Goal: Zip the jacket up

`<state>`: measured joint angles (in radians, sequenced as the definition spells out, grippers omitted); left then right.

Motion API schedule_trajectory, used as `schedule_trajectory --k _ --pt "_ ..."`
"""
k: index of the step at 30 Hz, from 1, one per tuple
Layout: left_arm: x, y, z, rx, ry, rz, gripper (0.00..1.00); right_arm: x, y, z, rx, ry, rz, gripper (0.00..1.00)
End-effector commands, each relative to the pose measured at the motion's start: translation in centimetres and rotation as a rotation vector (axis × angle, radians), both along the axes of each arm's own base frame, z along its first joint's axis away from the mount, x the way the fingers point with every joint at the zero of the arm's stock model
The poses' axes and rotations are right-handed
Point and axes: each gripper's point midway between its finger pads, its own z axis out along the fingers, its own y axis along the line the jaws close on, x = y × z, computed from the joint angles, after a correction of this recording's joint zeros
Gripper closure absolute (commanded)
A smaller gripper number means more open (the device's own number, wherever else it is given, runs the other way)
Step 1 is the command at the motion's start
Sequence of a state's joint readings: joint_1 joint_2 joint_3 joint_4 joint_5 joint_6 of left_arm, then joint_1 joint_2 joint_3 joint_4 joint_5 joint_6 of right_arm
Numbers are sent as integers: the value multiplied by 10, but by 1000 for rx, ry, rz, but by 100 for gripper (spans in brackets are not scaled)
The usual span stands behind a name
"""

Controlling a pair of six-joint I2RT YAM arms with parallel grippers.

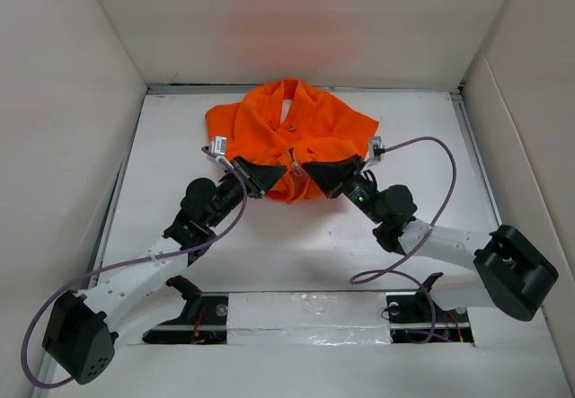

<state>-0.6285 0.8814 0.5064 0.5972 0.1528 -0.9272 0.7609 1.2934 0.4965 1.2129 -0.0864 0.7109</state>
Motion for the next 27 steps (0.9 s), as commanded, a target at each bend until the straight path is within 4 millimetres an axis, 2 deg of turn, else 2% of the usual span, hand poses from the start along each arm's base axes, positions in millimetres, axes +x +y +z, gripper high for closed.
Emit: schedule_trajectory --k 1,15,27 --pt "-12 -2 35 -82 -104 -47 100 -5 -1 37 69 -95 0 100" --pt "-13 4 39 -104 -126 -23 100 -12 -11 35 64 -92 -18 100" --pt "-18 3 49 -124 -160 -43 100 -12 -8 26 37 -78 -5 100"
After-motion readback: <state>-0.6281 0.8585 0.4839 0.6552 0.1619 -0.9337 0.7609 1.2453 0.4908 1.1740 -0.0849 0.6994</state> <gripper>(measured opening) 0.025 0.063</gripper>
